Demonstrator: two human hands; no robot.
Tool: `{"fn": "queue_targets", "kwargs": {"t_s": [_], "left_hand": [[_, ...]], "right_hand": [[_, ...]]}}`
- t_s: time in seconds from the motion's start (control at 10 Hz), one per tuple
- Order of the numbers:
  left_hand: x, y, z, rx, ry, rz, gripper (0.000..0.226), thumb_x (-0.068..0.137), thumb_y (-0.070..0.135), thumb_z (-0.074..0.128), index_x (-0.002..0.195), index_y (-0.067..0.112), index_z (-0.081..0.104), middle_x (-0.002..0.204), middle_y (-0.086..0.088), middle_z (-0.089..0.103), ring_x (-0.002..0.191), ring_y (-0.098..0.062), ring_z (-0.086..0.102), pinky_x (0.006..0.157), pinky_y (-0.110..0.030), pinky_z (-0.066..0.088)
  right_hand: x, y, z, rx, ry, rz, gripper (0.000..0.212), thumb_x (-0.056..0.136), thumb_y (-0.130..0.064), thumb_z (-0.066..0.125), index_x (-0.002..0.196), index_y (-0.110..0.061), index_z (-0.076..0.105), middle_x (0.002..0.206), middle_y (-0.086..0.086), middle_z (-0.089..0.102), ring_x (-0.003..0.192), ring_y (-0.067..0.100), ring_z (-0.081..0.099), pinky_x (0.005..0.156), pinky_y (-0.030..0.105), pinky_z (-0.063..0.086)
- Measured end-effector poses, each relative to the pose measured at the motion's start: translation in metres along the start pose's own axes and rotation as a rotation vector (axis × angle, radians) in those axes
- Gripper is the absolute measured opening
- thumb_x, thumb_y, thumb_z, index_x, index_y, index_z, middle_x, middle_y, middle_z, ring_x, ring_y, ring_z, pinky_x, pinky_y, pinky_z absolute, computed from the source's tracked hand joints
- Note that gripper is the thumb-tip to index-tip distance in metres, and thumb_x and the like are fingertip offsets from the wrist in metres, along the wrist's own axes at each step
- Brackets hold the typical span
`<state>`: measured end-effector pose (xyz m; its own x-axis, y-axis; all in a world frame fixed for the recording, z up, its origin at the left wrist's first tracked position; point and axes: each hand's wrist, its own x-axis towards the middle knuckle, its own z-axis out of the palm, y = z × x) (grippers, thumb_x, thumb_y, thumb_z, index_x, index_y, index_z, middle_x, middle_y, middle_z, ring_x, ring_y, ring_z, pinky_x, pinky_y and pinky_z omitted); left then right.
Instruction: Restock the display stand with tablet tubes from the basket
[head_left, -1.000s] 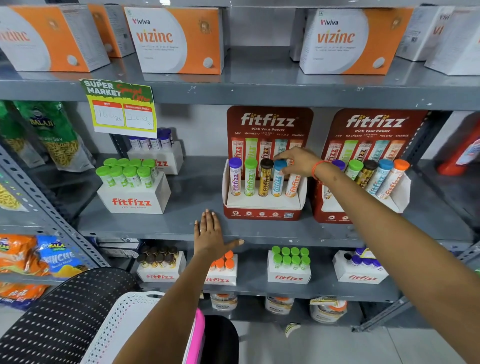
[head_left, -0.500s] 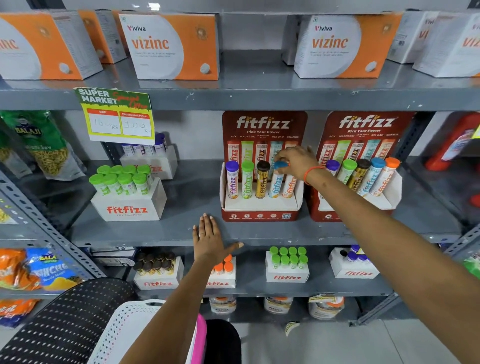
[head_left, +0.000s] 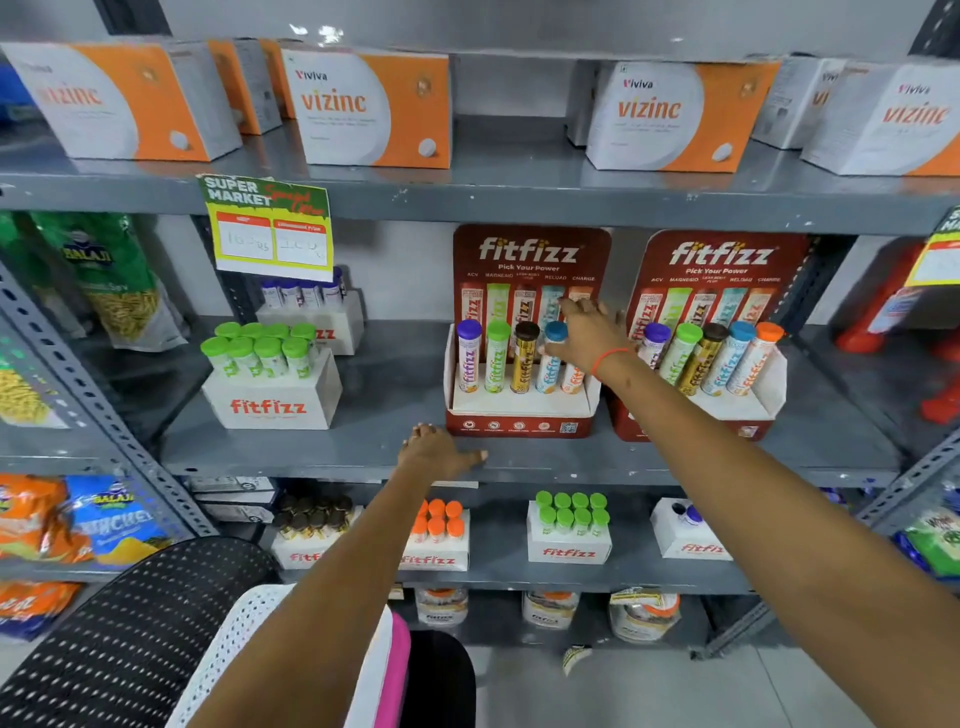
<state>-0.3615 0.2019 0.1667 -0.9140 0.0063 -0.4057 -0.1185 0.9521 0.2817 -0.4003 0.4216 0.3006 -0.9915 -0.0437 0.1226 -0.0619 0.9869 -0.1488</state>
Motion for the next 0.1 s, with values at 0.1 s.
{"fn": "queue_targets", "kwargs": {"t_s": [0.1], "left_hand": [[-0.0047,0.0309,-0.0387,0.0,-0.031,0.103,0.08,0.068,0.069,0.045,0.131,0.019,0.048,0.132,-0.006,0.056,0.116,-0.029,0.055,0.1,-0.046,0.045]], "right_hand": [[-0.018,-0.0047,0.0039,-0.075,0.04,-0.001,0.065,0.084,-0.04,0.061,0.135,-0.006,0.039,0.138,0.024,0.044,0.128,0.04,0.039,0.108,0.053,0.034]]}}
